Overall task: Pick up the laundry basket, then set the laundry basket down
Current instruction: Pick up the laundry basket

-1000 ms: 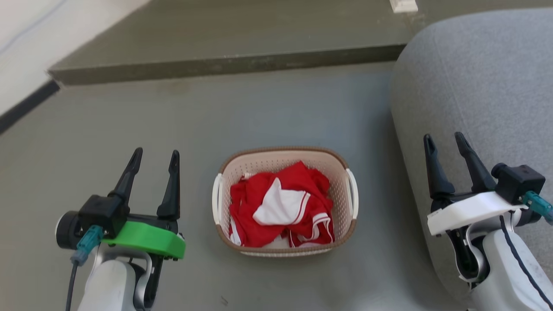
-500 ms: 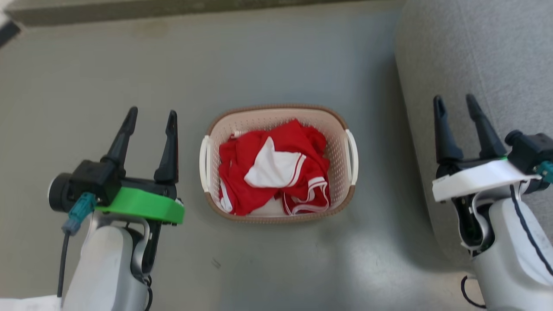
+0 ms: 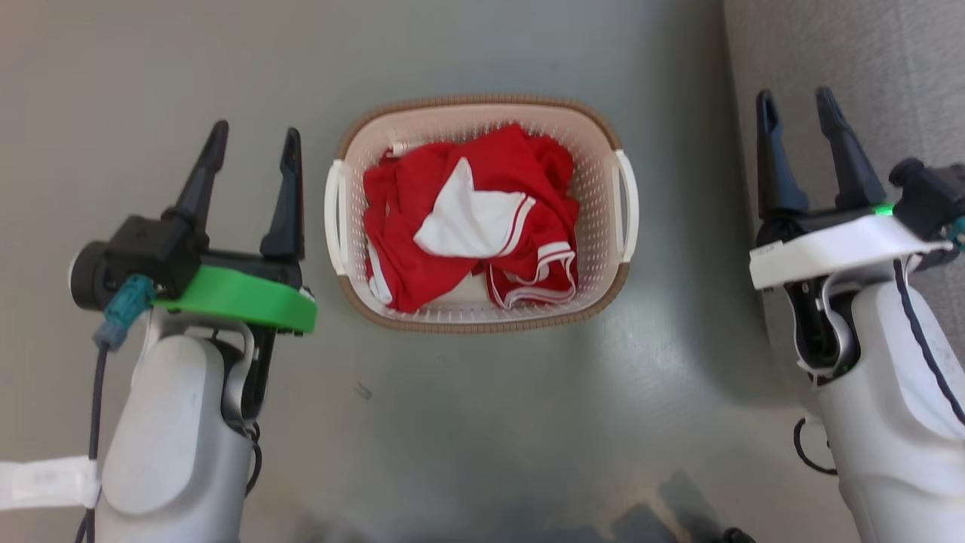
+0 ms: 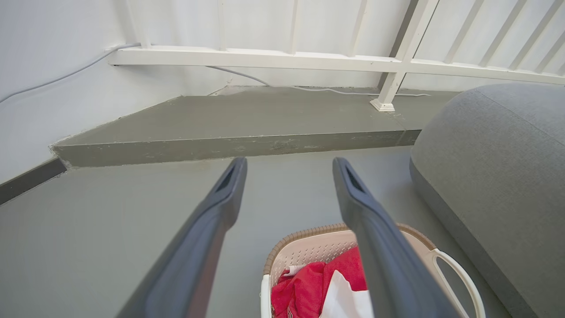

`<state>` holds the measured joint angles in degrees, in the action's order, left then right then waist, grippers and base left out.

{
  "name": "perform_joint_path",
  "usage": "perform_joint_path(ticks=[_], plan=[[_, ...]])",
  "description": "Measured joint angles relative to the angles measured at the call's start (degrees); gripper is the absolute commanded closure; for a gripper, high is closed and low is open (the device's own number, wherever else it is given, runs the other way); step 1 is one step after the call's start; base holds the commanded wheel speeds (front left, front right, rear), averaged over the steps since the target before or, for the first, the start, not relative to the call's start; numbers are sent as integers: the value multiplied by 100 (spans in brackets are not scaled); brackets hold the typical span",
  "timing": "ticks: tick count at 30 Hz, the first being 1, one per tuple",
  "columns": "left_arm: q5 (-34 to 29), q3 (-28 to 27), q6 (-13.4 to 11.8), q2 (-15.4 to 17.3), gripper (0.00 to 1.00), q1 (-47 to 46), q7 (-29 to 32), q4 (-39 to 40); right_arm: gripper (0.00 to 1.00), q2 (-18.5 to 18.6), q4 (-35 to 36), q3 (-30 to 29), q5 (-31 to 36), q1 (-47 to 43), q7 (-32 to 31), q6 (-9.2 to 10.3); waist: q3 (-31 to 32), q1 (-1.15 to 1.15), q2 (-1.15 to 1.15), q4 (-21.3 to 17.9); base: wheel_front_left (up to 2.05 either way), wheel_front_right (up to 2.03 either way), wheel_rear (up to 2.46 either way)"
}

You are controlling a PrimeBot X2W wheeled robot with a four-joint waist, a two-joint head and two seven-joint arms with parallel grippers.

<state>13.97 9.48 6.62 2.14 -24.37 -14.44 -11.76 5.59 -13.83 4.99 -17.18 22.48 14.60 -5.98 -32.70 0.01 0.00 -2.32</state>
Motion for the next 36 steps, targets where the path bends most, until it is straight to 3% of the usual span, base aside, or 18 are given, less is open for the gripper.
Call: perform_joint_path(ticks=[18, 36], plan=[[200, 55, 44, -57, 0, -1139, 35, -1561, 0, -129, -1513, 267, -156, 949, 0, -55, -1174, 0, 0, -42, 0, 0, 0], [324, 268, 48, -86, 0, -2362, 452, -3089, 0, -186, -2981, 633, -368, 2121, -54, -67, -2051, 0, 0, -12, 0, 0, 0]])
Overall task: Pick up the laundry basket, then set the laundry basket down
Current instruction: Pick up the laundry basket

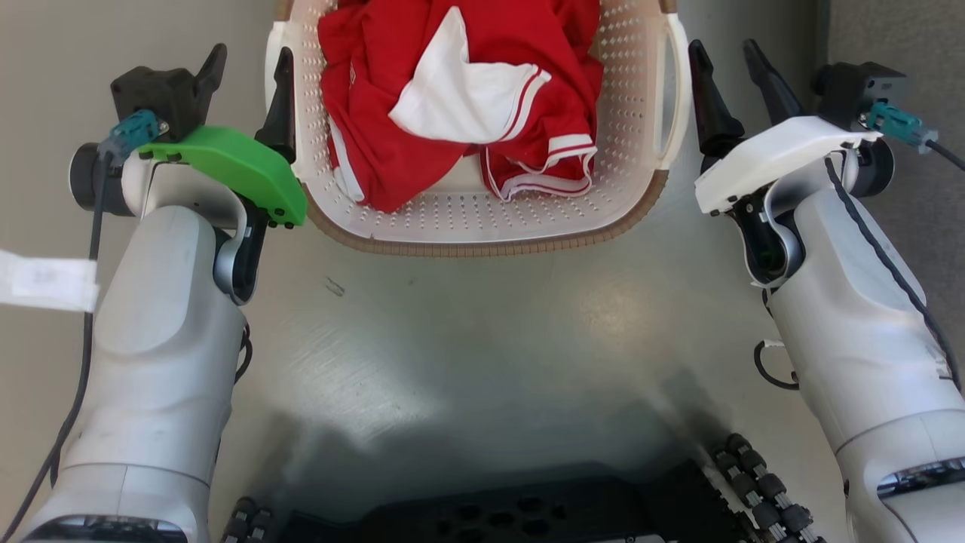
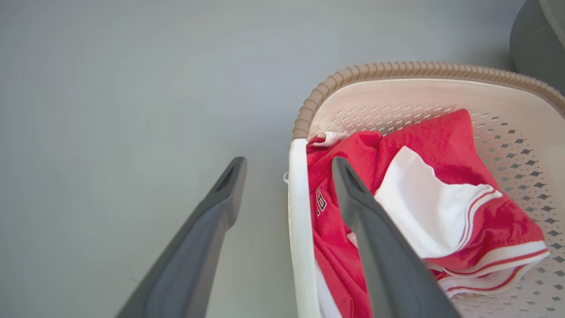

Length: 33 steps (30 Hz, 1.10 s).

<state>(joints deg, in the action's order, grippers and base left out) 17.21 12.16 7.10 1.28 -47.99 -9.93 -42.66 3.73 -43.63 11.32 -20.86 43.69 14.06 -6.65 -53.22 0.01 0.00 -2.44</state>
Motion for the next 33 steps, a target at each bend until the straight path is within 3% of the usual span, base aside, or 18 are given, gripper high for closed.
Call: perform_joint_path(ticks=[13, 31, 32, 33], plan=[[154, 307, 1, -10, 0, -450, 232, -712, 0, -7, -709, 331, -244, 520, -58, -40, -356, 0, 0, -5, 0, 0, 0], [709, 891, 1, -14, 0, -870, 234, -1245, 0, -2, -1047, 1162, -1093, 923, -123, -41, -562, 0, 0, 121, 0, 0, 0], [737, 917, 1, -14, 2, -876, 222, -1257, 6, -1, -1076, 1181, -1104, 937, -123, -41, -563, -1, 0, 122, 0, 0, 0], [751, 953, 1, -14, 17, -878, 222, -1276, 35, -1, -1106, 1206, -1117, 956, -123, -41, -564, -1, 0, 121, 0, 0, 0]])
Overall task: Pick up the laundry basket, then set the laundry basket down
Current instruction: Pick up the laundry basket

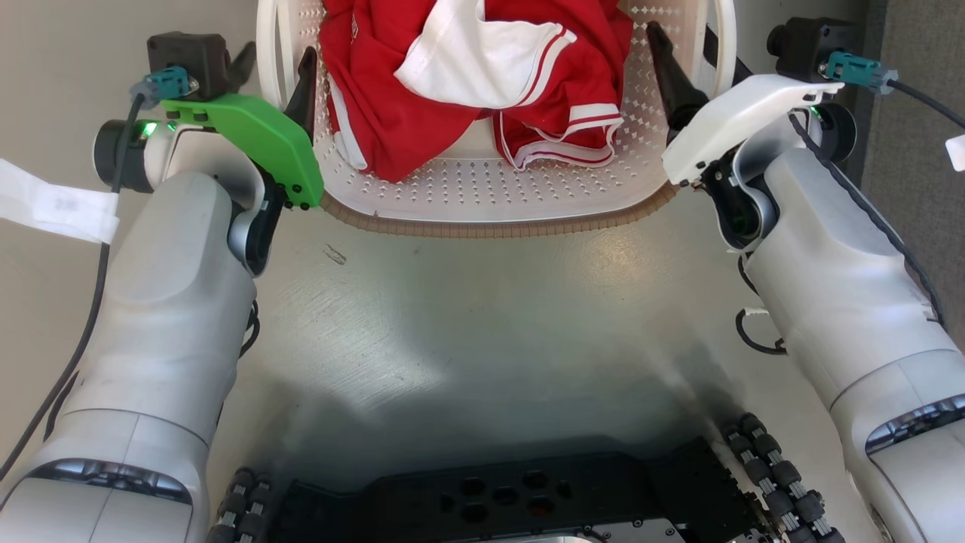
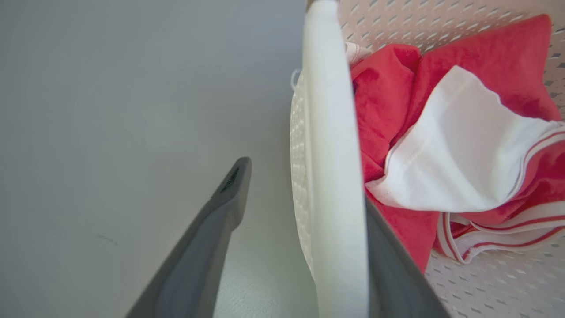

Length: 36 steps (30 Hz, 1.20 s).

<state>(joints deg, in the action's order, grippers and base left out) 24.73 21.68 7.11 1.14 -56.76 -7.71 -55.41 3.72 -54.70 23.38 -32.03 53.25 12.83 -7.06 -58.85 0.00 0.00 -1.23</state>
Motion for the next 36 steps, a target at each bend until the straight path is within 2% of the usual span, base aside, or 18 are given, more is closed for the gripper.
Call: perform_joint_path(ticks=[1, 2, 3, 20, 29, 36], plan=[[37, 36, 0, 0, 51, -2, 0, -19, 58, 1, -25, 30, -29, 24, 0, 0, 0, 0, 0, 0, 0, 0, 0], [66, 64, 0, -1, 66, -8, -1, -40, 84, 2, -42, 56, -37, 44, 1, 1, 0, 0, 0, -1, 0, 0, 0], [98, 82, 1, -1, 100, -18, -13, -64, 100, 10, -68, 77, -54, 54, 1, 1, 0, 0, 0, -2, 0, 0, 0], [602, 453, 19, -31, 100, -73, -202, -394, 100, -7, -378, 488, -433, 90, 60, 16, 337, 0, 0, -11, 0, 0, 0], [946, 790, 19, -25, 100, 249, -234, -578, 100, -11, -579, 798, -698, -108, 74, 14, 912, 0, 0, -17, 0, 0, 0], [1179, 1020, 19, -27, 100, 491, -24, -673, 100, -18, -706, 1017, -907, -299, -11, 12, 1436, 0, 0, -12, 0, 0, 0]])
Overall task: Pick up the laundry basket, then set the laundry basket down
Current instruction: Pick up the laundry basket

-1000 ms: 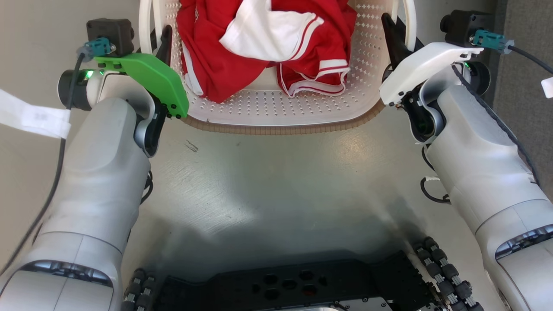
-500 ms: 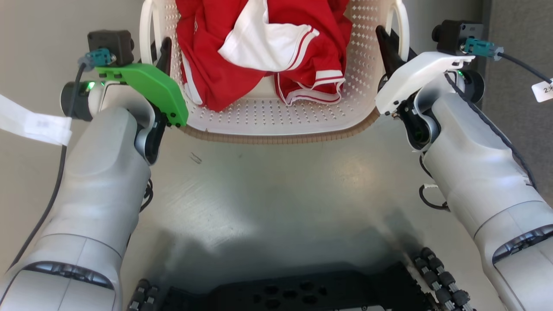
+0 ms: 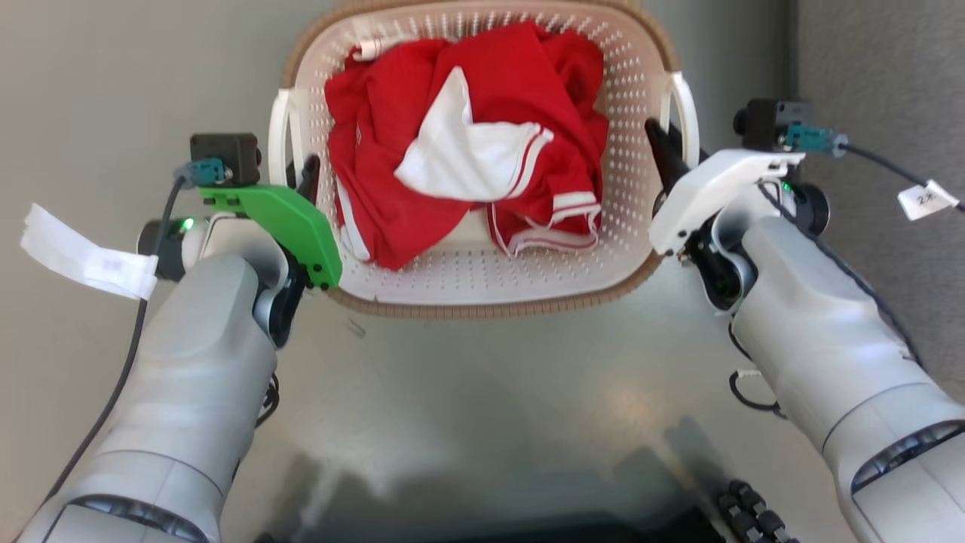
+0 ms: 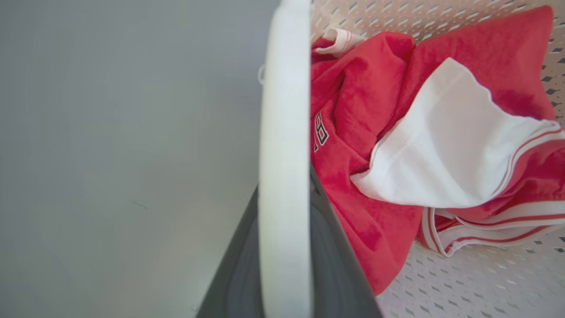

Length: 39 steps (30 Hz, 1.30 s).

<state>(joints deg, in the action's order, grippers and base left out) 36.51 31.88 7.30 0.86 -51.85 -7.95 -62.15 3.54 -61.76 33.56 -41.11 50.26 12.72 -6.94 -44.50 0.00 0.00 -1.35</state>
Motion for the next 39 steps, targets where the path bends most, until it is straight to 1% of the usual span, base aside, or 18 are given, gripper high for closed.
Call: perform_joint_path(ticks=[5, 6, 19, 26, 39], plan=[[175, 147, 0, 1, 100, 168, 141, -46, 100, -2, -83, 142, -129, -139, -130, -1, 397, 0, 0, 4, 0, 0, 0], [223, 185, 0, 0, 100, 236, 197, -51, 100, -7, -113, 180, -194, -216, -197, -1, 559, 0, 0, 5, 0, 0, 0], [656, 516, 0, 1, 100, 848, 544, -121, 100, -11, -192, 494, -621, -706, -760, 0, 1625, 0, 0, 21, 0, 0, 0], [912, 681, 0, 3, 100, 1146, 765, -104, 100, -13, -274, 608, -811, -971, -1026, 0, 2120, 0, 0, 40, 0, 0, 0], [1244, 865, 0, -1, 100, 1833, 922, -230, 100, -44, -272, 895, -1157, -1667, -1330, 0, 3197, -1, 0, 74, 0, 0, 0]])
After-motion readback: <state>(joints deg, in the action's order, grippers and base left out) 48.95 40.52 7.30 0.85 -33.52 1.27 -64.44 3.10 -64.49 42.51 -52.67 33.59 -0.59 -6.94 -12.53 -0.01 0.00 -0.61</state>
